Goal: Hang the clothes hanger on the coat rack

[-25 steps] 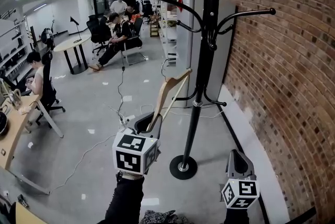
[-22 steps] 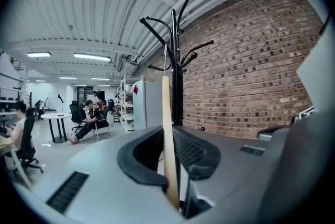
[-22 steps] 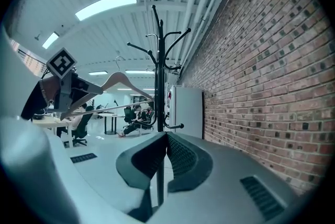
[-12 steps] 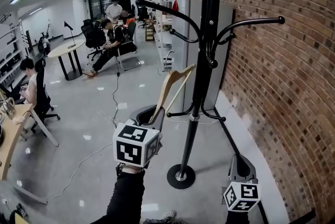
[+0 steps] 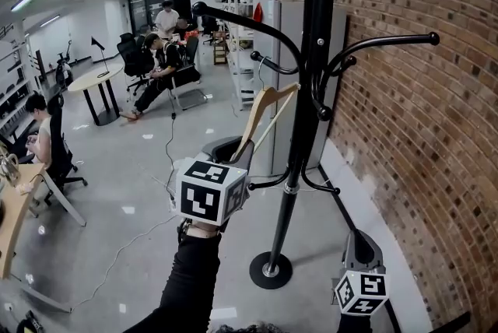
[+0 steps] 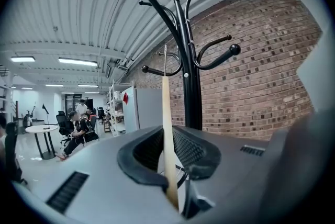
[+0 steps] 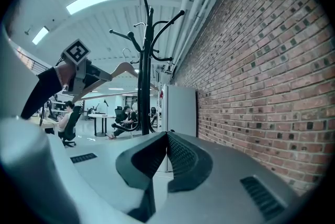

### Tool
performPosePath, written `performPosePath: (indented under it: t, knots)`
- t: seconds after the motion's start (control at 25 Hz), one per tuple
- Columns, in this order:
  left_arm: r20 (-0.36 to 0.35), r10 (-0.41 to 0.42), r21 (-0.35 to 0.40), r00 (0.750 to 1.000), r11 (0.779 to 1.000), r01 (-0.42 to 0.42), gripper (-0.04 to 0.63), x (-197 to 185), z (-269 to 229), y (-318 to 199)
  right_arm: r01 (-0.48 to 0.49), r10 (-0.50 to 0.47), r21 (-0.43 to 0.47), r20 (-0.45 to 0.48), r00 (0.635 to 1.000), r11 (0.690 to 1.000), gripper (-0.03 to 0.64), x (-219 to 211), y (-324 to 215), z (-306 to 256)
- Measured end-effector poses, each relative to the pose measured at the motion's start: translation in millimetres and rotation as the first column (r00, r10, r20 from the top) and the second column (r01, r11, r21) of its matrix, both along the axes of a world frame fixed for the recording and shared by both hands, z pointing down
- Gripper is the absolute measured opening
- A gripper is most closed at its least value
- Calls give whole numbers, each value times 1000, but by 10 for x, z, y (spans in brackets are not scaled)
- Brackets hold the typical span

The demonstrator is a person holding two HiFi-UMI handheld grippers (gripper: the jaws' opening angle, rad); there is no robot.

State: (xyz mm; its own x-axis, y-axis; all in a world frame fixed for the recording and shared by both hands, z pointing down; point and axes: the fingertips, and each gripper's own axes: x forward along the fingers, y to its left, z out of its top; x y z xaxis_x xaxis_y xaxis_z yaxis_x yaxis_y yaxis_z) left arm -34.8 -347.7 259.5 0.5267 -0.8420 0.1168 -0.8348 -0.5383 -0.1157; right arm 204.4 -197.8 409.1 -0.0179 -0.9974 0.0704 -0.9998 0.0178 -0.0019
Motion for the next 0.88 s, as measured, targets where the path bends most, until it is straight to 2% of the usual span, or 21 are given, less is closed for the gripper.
performPosePath:
  t: [0.16, 0.56, 0.72, 0.88]
  knots:
    - [7, 27, -5, 1000, 1000, -27, 57, 144, -39, -165, -16, 16, -13, 0, 1000, 1000, 9, 65, -12, 39]
    - [17, 73, -74, 997, 995, -71, 57, 451, 199, -402, -48, 48, -34, 2, 999, 998, 9, 251, -8, 132]
    - [30, 80, -103, 996, 992, -76, 57, 498, 341, -414, -49, 49, -42, 6, 999, 998, 9, 279, 22, 181]
    - [9, 90, -119, 996, 989, -88, 57, 485, 377, -400, -46, 47, -47, 4, 999, 998, 9, 243, 34, 168]
